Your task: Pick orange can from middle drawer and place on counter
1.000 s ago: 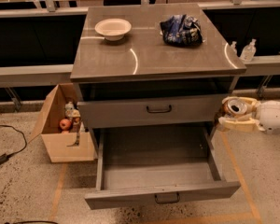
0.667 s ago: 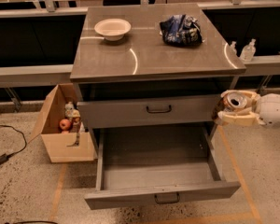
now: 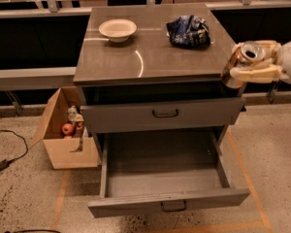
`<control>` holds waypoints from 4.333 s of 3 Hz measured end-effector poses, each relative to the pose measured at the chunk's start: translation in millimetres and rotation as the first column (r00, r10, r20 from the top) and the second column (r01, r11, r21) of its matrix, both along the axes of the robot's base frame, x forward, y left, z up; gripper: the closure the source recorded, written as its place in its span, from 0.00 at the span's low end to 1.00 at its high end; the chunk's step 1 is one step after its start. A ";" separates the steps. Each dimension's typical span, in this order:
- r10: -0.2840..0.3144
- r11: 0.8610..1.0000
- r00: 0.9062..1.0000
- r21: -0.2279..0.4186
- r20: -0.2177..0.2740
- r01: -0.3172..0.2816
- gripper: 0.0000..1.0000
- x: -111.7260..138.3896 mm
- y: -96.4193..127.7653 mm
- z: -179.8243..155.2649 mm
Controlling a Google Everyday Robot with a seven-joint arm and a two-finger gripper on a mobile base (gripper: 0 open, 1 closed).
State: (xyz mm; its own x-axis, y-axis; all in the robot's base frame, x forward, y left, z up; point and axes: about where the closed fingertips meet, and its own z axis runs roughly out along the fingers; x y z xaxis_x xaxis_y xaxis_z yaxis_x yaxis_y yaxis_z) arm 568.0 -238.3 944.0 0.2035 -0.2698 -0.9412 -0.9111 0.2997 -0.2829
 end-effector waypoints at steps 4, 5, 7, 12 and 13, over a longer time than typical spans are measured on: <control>0.045 0.997 0.999 -0.067 0.019 -0.044 1.00 122.5 61.2 37.1; 0.008 0.999 1.000 -0.050 -0.029 -0.010 1.00 148.3 64.8 20.5; -0.064 0.998 0.993 -0.017 -0.103 0.063 0.77 187.2 65.4 -11.9; -0.107 0.994 0.978 -0.023 -0.180 0.104 0.00 198.9 54.8 -40.5; -0.206 0.978 0.966 0.012 -0.155 0.210 0.00 186.4 6.2 -28.3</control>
Offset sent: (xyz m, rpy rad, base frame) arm 0.1076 0.0459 0.0625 -0.0808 -0.0575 0.0867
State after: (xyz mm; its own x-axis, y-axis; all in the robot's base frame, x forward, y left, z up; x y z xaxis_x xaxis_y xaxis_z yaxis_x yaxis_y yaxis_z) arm 754.4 -232.1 915.8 -0.0002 -0.2641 -0.9645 -0.8595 0.4930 -0.1348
